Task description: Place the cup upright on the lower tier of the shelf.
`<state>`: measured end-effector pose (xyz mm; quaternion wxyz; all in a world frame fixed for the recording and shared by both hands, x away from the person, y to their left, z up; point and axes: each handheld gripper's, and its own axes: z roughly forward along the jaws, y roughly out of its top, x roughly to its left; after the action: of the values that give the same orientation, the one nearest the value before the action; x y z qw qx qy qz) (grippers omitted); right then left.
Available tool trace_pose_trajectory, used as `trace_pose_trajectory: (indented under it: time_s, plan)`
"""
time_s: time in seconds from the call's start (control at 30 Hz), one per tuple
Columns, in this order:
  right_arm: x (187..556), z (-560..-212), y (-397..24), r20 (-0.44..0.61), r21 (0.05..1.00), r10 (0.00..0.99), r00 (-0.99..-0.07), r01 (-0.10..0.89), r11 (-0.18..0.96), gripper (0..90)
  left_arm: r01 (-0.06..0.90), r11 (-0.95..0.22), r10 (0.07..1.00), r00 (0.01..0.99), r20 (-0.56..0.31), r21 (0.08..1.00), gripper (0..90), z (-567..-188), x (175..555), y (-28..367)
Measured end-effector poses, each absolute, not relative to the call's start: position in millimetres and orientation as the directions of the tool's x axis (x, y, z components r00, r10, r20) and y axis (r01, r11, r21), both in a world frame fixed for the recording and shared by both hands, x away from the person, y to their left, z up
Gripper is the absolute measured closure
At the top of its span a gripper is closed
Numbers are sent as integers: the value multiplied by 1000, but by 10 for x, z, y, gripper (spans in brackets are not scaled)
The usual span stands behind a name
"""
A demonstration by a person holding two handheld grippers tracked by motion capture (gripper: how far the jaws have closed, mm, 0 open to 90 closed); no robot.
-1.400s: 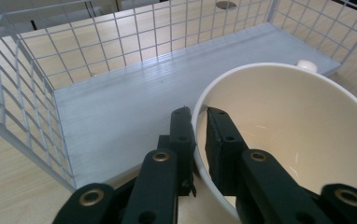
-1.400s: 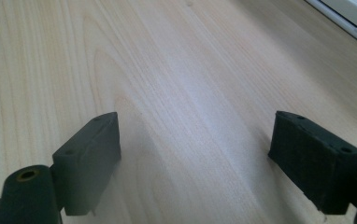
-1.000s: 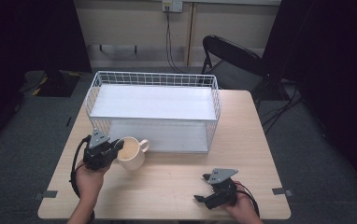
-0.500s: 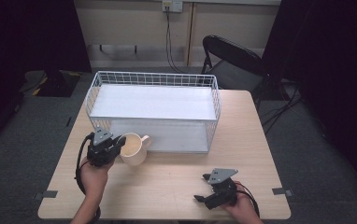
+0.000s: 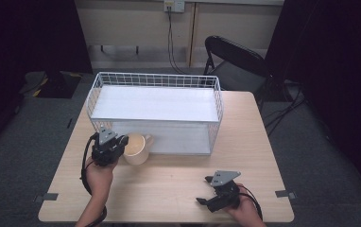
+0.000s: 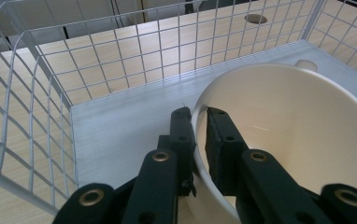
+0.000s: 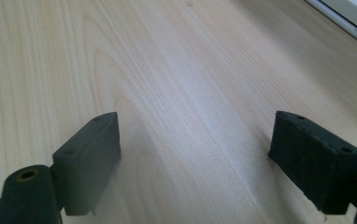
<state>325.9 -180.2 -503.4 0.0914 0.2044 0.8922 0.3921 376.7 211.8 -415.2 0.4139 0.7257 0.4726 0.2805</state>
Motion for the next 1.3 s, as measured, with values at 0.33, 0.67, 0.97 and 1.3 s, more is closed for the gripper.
trace_pose_trajectory:
  time_s: [0.33,0.67,0.97,1.3]
  plan:
    - [3259,-5034,-1802,-3,737,436,-900,293,609,156,463,-213,929,369,31,860,817,-4202,3836,2073]
    - [3259,-5034,-1802,-3,737,436,-900,293,609,156,475,-202,938,344,31,856,817,-4266,3915,2005]
    - [3259,-5034,-1802,-3,737,436,-900,293,609,156,487,-187,949,313,30,853,817,-4313,3991,1956]
    - [3259,-5034,-1802,-3,737,436,-900,293,609,156,499,-188,958,285,45,846,816,-4336,4033,1951]
